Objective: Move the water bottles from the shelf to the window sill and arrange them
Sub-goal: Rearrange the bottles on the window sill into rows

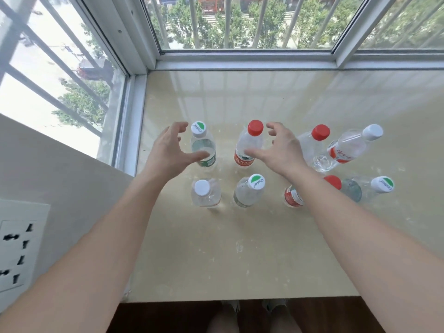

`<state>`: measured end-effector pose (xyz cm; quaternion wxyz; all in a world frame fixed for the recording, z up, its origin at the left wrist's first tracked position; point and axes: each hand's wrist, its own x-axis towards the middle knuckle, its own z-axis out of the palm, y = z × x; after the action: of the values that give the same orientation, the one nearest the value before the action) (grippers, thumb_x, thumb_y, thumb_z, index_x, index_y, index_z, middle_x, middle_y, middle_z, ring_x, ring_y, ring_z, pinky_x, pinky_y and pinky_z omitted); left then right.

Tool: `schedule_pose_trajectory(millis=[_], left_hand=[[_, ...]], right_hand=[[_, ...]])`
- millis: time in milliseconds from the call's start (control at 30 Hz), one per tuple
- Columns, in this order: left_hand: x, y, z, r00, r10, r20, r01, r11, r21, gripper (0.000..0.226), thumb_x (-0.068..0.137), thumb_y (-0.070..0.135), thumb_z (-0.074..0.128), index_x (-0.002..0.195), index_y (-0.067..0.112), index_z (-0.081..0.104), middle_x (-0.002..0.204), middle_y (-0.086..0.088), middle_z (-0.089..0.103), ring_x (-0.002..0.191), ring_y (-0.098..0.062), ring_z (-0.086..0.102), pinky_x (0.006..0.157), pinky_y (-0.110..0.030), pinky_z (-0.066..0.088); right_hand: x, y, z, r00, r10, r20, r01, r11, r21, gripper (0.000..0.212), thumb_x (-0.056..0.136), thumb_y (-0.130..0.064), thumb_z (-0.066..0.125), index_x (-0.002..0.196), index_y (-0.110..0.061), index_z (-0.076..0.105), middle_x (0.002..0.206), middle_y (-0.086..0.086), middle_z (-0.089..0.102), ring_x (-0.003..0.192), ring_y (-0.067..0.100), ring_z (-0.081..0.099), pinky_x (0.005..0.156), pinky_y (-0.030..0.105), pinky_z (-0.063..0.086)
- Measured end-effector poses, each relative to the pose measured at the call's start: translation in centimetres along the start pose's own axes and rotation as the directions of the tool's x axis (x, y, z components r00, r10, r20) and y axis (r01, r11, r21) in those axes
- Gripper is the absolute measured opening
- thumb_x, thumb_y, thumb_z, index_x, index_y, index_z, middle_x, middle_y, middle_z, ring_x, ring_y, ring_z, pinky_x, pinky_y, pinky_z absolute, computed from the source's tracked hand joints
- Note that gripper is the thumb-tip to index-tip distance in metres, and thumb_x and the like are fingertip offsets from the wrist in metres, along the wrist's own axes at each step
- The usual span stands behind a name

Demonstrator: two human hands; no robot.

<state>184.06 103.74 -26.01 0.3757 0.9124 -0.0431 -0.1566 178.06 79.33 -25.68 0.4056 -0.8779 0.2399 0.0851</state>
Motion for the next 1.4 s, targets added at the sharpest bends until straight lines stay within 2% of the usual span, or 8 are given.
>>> schedule_pose_trajectory(millis=[200,333,467,567,633,767,1067,1400], left_hand=[[1.4,0.5,1.0,0.999,0.053,0.0,-0.053,0.998,-0.028,0.064,0.07,0.04,0.086,0.125,0.031,0.054,0.124,0.01,0.06,0.107,-0.009,0.057,0.084,-0.024,0.041],[1.6,0.3,1.2,0.998,0.064,0.001,-0.064,0.997,-0.041,0.049,0.075,0.038,0.082,0.118,0.032,0.059,0.115,0.013,0.061,0.106,-0.008,0.058,0.087,-0.033,0.051],[2.0,-0.1,1.0,0.997,0.072,0.031,-0.071,0.997,-0.03,0.047,0.077,0.034,0.08,0.118,0.031,0.059,0.117,0.01,0.064,0.108,-0.011,0.06,0.09,-0.036,0.053],[2.2,-0.3,0.9,0.995,0.084,0.057,-0.082,0.996,-0.028,0.047,0.078,0.021,0.076,0.12,0.028,0.056,0.116,0.009,0.063,0.111,-0.013,0.058,0.086,-0.022,0.046],[2.2,-0.1,1.1,0.997,0.066,0.04,-0.064,0.997,-0.044,0.045,0.078,0.023,0.077,0.118,0.025,0.057,0.113,0.01,0.062,0.109,-0.01,0.055,0.078,-0.012,0.038],[2.3,-0.1,1.7,0.998,0.065,-0.008,-0.065,0.997,-0.048,0.048,0.073,0.039,0.083,0.114,0.025,0.064,0.108,0.005,0.057,0.102,-0.008,0.055,0.085,-0.025,0.045],[3.1,-0.3,0.9,0.992,0.064,0.108,-0.055,0.995,-0.087,0.046,0.069,0.029,0.084,0.111,0.026,0.066,0.109,0.01,0.068,0.111,-0.013,0.062,0.095,-0.041,0.054],[3.1,-0.3,0.6,0.981,0.066,0.18,-0.041,0.989,-0.139,0.047,0.063,0.029,0.072,0.11,0.027,0.067,0.105,0.013,0.069,0.113,-0.011,0.062,0.095,-0.044,0.054]], right_hand=[[2.0,-0.1,2.2,0.998,-0.026,-0.065,0.027,1.0,0.012,0.076,0.065,-0.044,0.087,0.13,-0.023,0.055,0.13,0.002,0.058,0.117,0.022,0.056,0.098,0.035,0.046],[2.1,0.0,2.7,0.995,-0.055,-0.082,0.057,0.998,0.019,0.055,0.066,-0.044,0.086,0.111,-0.023,0.062,0.111,0.0,0.065,0.103,0.022,0.06,0.087,0.033,0.048],[2.0,-0.2,2.8,0.994,-0.089,-0.064,0.088,0.996,-0.022,0.052,0.069,-0.044,0.083,0.112,-0.022,0.063,0.111,0.001,0.064,0.106,0.024,0.058,0.089,0.038,0.049],[1.7,-0.5,2.3,0.991,-0.123,-0.048,0.118,0.988,-0.103,0.057,0.072,-0.045,0.081,0.12,-0.023,0.062,0.117,0.001,0.062,0.111,0.024,0.056,0.093,0.039,0.047],[1.5,-0.6,1.9,0.99,-0.133,-0.05,0.125,0.983,-0.136,0.058,0.073,-0.045,0.081,0.122,-0.023,0.061,0.119,0.001,0.062,0.112,0.025,0.056,0.094,0.04,0.046],[1.2,-0.5,1.7,0.991,-0.126,-0.037,0.12,0.984,-0.134,0.058,0.071,-0.047,0.082,0.119,-0.023,0.063,0.116,0.001,0.063,0.111,0.024,0.056,0.093,0.037,0.046],[1.5,0.1,2.3,0.992,-0.125,-0.02,0.123,0.988,-0.093,0.064,0.068,-0.048,0.084,0.123,-0.023,0.062,0.116,0.0,0.063,0.113,0.022,0.055,0.092,0.033,0.044],[2.1,0.7,2.9,0.995,-0.104,0.003,0.104,0.99,-0.101,0.065,0.065,-0.05,0.083,0.119,-0.023,0.059,0.113,0.0,0.062,0.109,0.023,0.056,0.092,0.041,0.048]])
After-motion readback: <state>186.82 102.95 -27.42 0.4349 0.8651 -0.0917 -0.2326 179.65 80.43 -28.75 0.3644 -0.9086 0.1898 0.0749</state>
